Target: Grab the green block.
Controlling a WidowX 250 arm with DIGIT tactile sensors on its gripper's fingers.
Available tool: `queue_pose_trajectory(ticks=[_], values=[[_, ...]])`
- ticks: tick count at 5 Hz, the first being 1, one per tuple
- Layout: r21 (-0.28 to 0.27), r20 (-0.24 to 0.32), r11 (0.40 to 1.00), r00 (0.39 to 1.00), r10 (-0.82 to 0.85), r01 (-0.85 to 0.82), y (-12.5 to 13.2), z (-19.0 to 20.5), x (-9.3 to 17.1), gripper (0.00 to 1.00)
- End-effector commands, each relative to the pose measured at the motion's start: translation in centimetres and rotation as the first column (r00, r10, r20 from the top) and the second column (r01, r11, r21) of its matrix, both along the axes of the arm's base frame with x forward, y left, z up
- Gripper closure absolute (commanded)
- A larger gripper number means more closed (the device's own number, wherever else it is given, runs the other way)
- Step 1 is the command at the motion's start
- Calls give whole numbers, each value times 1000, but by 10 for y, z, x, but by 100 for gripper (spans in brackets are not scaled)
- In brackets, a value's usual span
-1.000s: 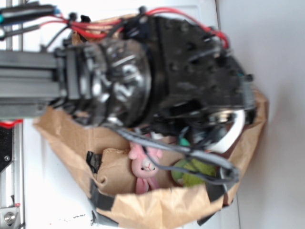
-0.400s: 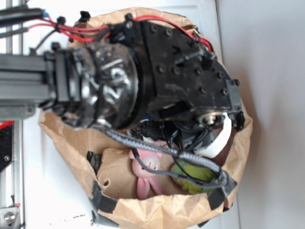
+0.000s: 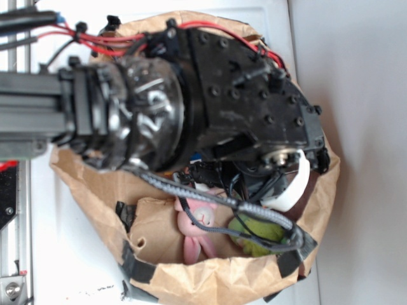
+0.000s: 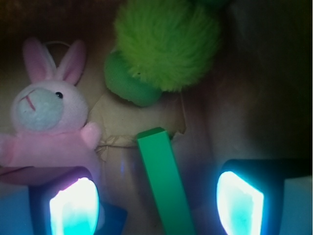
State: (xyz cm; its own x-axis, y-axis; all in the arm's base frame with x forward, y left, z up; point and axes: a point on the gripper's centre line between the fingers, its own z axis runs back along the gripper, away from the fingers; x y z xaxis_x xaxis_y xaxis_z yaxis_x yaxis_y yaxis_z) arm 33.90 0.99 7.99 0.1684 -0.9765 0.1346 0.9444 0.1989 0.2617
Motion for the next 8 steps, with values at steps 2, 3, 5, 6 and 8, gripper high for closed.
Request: queue_pose_trajectory(ticks=[2, 3, 5, 6, 8], values=[[9, 60, 1000, 998, 0, -1, -1, 18, 0, 0], [9, 60, 1000, 998, 0, -1, -1, 18, 0, 0], [20, 62, 1000, 998, 5, -6, 2, 6, 10, 0], [27, 68, 1000, 998, -9, 7, 4, -2, 15, 0], [39, 84, 999, 996, -20, 17, 8, -12, 22, 0]])
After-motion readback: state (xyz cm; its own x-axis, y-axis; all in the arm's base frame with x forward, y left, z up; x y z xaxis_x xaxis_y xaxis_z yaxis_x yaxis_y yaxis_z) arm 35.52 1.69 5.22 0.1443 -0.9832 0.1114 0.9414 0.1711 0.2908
